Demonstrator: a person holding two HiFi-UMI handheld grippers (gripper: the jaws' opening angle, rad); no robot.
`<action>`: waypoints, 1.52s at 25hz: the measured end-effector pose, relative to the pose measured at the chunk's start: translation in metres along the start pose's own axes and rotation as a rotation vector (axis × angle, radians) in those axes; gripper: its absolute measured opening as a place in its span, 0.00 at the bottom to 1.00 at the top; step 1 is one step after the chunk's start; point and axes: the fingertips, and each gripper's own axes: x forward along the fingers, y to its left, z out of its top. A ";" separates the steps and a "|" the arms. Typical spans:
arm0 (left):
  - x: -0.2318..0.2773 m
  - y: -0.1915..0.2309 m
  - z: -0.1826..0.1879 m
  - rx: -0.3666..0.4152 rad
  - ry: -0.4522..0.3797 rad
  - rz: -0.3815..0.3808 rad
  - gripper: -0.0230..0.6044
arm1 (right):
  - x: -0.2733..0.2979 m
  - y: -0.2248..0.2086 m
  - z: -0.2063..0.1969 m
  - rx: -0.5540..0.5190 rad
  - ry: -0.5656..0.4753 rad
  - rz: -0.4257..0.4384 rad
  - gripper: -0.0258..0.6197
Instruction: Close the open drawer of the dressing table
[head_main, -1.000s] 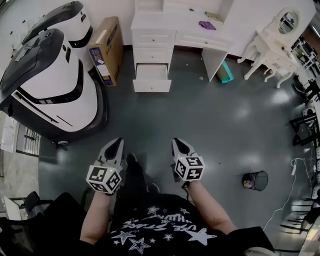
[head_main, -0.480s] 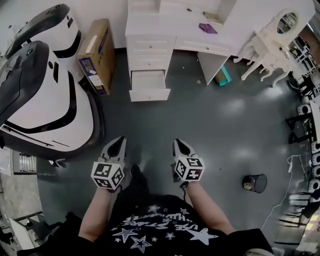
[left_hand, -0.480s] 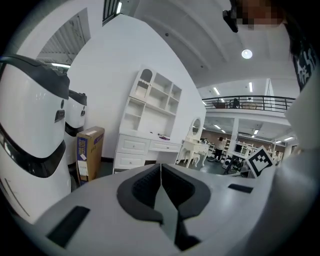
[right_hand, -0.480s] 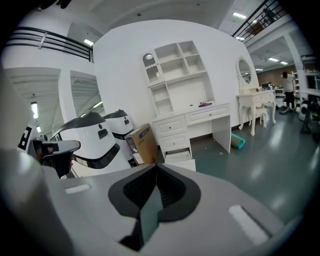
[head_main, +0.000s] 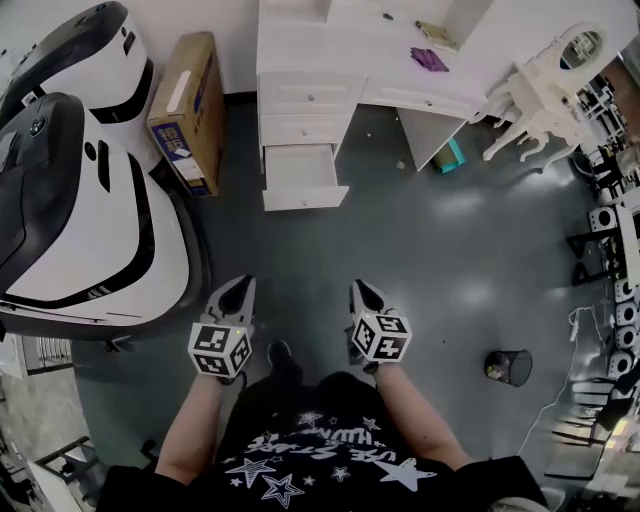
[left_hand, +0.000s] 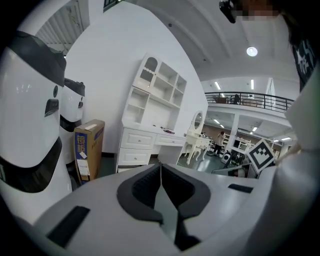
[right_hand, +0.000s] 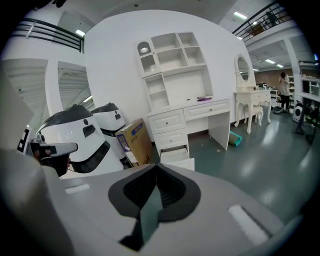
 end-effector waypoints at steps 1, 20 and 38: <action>0.006 0.006 0.001 0.009 0.011 -0.005 0.06 | 0.006 -0.001 0.005 0.009 -0.009 -0.016 0.04; 0.111 0.070 0.008 -0.007 0.108 0.077 0.06 | 0.158 -0.036 0.031 0.021 0.108 0.061 0.04; 0.267 0.147 -0.039 0.054 0.244 0.324 0.06 | 0.342 -0.114 0.001 -0.060 0.359 0.085 0.05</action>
